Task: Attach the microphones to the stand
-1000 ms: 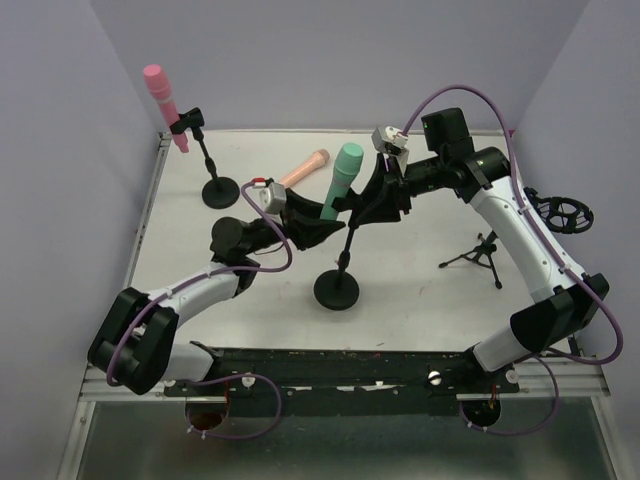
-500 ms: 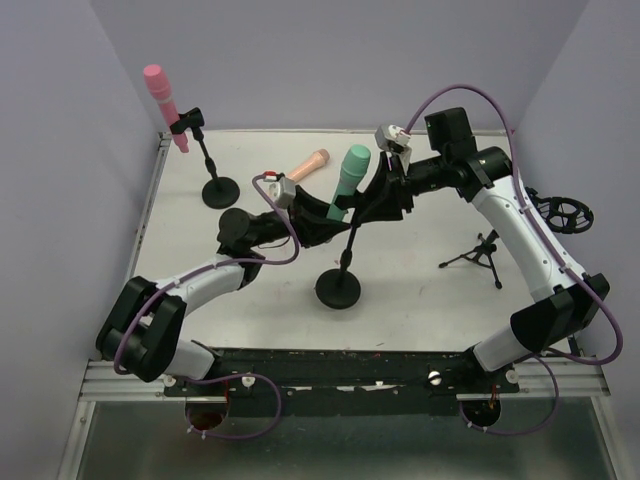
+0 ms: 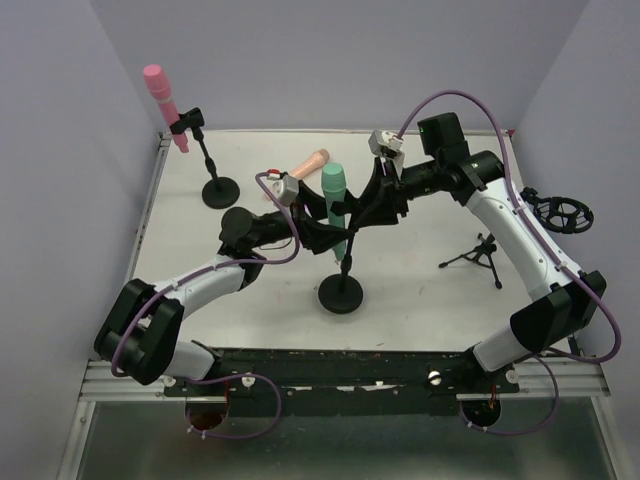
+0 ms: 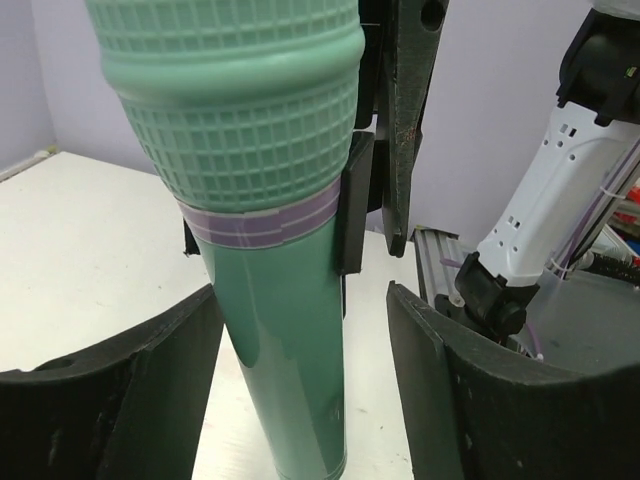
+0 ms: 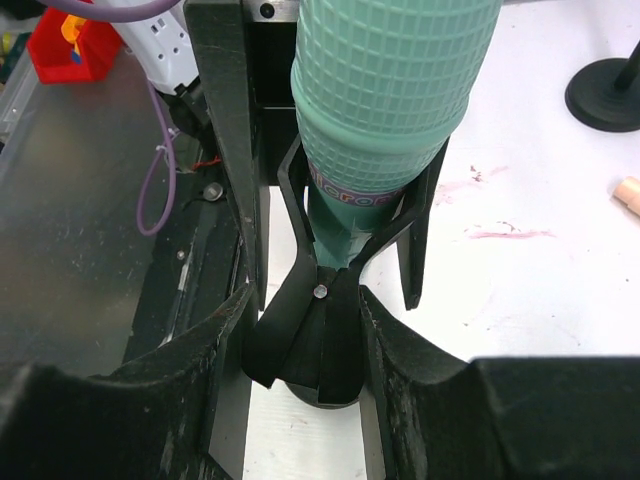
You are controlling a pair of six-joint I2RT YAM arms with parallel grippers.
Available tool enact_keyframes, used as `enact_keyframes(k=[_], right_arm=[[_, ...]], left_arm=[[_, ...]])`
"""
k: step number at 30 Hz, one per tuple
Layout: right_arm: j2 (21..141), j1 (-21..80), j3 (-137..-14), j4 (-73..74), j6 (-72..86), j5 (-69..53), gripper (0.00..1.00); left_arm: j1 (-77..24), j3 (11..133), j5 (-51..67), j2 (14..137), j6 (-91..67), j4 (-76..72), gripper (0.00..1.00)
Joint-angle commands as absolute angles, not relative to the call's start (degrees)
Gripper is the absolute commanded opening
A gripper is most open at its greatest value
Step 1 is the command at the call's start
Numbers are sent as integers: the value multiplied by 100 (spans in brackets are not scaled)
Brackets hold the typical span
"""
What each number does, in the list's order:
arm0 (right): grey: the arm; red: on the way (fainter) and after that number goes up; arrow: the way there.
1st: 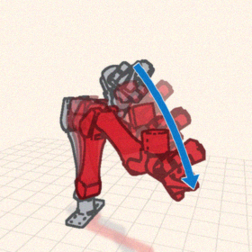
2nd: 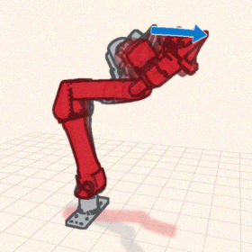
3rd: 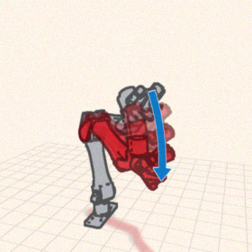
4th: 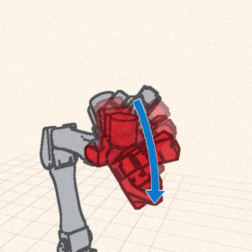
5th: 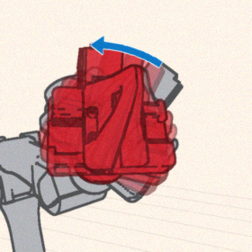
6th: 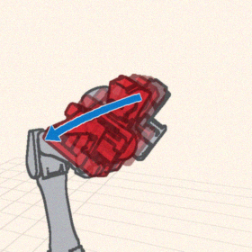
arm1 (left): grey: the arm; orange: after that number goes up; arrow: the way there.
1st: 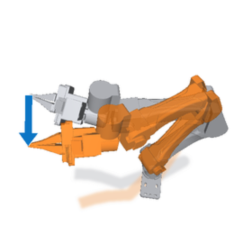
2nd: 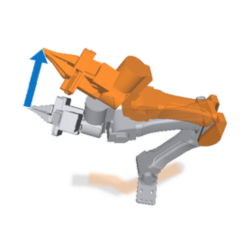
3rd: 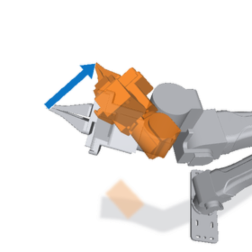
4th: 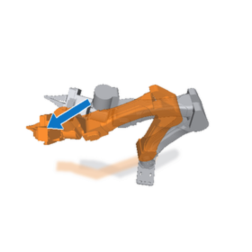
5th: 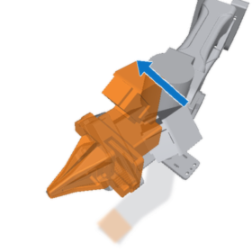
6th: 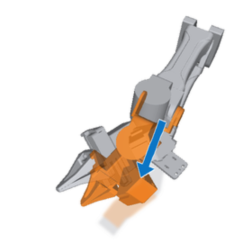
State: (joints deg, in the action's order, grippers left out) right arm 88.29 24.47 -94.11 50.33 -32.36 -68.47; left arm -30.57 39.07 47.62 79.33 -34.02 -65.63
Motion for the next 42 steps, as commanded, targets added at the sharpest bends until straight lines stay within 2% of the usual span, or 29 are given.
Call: enact_keyframes(k=[1, 3, 5, 9, 13, 19, 32, 36, 40, 42], right_arm=[[8736, 2470, -9396, 4755, -3120, -7014, 11], [8736, 2470, -9378, 4790, -3164, -6953, 11], [8736, 2470, -9361, 4834, -3217, -6943, 11], [8719, 2470, -9360, 5000, -3401, -6909, 11], [8754, 2470, -9404, 5299, -3717, -6680, 11], [8982, 2470, -9782, 5835, -4183, -6416, 10], [9105, 2479, -9800, 5959, -4298, -6398, 12], [9132, 2470, -9774, 5968, -4289, -6390, 18], [9106, 2479, -9712, 5871, -4193, -6407, 32], [9088, 2478, -9686, 5836, -4166, -6425, 35]], left_arm=[[-3085, 4008, 4711, 7743, -3278, -6293, 72], [-3085, 4043, 4755, 7726, -3243, -6188, 67], [-3067, 4104, 4816, 7743, -3191, -6048, 49], [-3032, 4192, 4922, 7735, -3042, -5775, 35], [-2997, 4376, 5036, 7638, -2586, -5205, 26], [-2988, 5053, 5247, 7550, -1504, -3772, 23], [-2971, 5300, 5493, 7725, -1292, -3736, 21], [-2971, 5405, 5493, 7708, -1003, -3341, 21], [-2971, 5484, 5493, 7673, -765, -2998, 21], [-2971, 5484, 5476, 7655, -686, -2892, 21]])
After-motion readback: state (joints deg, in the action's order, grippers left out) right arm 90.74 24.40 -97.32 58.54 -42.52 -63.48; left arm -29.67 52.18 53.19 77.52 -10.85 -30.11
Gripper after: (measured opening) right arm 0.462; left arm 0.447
